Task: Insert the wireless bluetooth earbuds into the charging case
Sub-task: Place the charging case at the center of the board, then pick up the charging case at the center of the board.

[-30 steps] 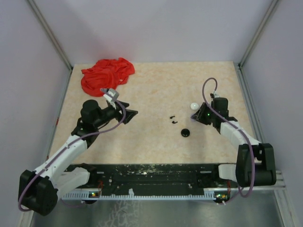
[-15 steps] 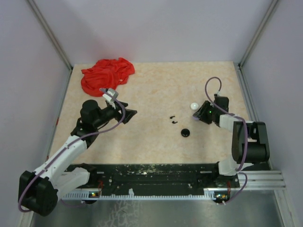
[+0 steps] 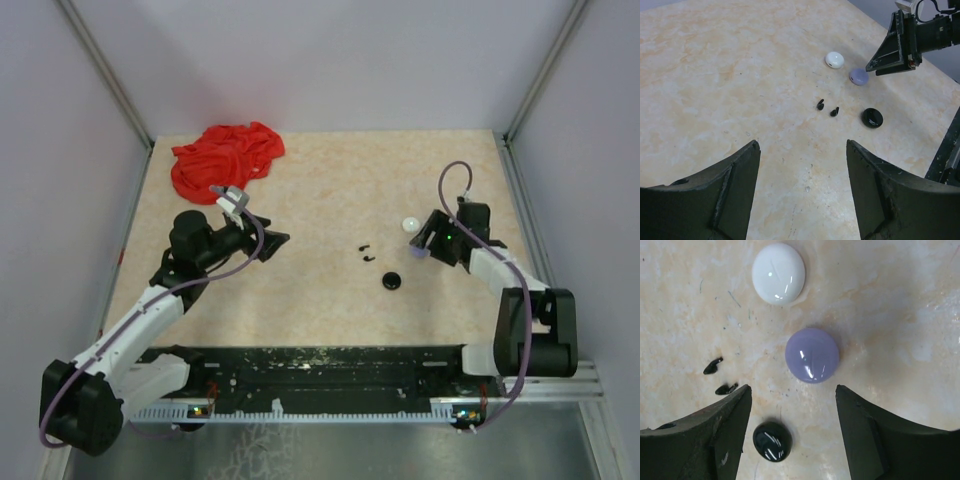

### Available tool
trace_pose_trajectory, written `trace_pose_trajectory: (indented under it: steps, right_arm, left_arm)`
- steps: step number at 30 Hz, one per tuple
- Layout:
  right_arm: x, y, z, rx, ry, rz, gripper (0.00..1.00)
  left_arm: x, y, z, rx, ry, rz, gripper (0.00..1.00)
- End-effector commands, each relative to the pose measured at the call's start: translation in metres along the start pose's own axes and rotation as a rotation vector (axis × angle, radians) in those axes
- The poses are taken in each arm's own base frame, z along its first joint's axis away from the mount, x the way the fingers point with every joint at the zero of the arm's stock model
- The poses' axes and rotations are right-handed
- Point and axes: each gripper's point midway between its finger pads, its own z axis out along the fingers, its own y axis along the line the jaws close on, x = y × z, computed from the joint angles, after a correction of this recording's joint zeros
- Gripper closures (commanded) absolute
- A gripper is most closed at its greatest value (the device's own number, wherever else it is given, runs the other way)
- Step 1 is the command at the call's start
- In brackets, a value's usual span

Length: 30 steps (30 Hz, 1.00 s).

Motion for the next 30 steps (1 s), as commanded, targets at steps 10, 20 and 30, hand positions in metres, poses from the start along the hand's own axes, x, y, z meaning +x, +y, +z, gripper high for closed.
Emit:
trace_pose_trajectory:
  steps: [10, 20, 30]
  right_arm:
    - [0.049, 0.040, -0.008, -0.088, 0.179, -0.259, 0.31]
    - [0.090, 0.061, -0.007, -0.170, 0.333, -0.353, 0.32]
    - [0.116, 0.073, -0.026, -0.153, 0.407, -0.423, 0.32]
  left_arm:
    - [-0.014, -0.006, 0.001, 0.038, -0.026, -0.015, 0.25]
    - [-0.011, -0.007, 0.004, 0.053, -0.010, -0.031, 0.25]
    - [-0.008, -0.005, 0.004, 0.053, 0.000, -0.043, 0.25]
